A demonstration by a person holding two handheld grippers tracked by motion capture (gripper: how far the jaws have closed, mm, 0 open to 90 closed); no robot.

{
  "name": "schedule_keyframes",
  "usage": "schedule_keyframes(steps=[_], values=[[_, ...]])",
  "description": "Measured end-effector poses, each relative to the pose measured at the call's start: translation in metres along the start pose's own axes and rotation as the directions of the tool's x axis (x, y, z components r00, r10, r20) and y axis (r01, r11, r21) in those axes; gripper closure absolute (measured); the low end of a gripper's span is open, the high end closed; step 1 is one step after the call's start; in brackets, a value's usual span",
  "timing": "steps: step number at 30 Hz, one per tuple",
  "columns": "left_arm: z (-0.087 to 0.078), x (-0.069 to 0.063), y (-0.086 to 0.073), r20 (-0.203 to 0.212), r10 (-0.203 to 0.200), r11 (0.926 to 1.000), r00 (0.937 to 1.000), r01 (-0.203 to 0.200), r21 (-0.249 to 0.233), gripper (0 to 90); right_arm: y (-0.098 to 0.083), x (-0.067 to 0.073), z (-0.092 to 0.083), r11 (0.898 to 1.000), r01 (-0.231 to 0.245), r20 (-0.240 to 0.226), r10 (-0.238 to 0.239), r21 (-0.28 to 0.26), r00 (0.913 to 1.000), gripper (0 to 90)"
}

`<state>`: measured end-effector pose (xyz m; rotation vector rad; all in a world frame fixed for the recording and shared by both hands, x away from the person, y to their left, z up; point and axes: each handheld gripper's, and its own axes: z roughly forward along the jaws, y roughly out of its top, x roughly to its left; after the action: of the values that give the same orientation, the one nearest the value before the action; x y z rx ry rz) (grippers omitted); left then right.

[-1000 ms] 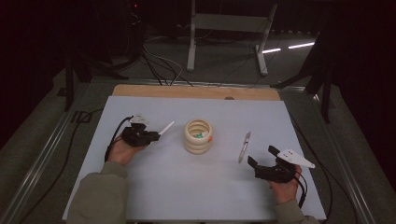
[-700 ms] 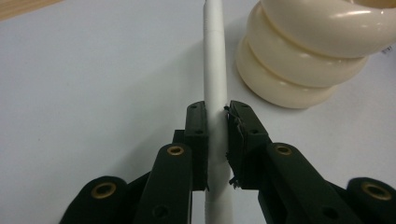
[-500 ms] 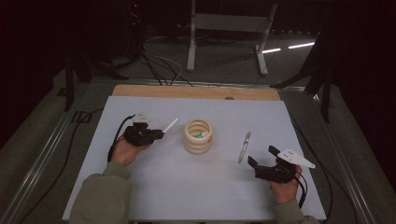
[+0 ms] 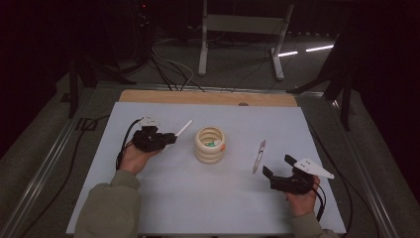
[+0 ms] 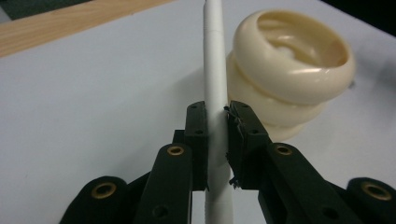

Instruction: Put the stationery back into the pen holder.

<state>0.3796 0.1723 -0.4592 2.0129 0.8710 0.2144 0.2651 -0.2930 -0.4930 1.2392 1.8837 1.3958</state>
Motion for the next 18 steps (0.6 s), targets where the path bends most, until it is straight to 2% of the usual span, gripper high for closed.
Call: schedule_keyframes(steps=[5,18], values=[[-0.001,-0.004,0.007,0.027,-0.006,0.9993,0.9996,0.007,-0.037,79.4,0.000,0.000,0.000,1.000,0.000,0.000,0.000,0.000,1.0000,0.5],[0.001,-0.014,0.024,0.074,-0.003,0.9955,0.9973,0.010,-0.094,79.4,0.000,0.000,0.001,1.000,0.003,-0.002,-0.003,0.002,1.0000,0.5]])
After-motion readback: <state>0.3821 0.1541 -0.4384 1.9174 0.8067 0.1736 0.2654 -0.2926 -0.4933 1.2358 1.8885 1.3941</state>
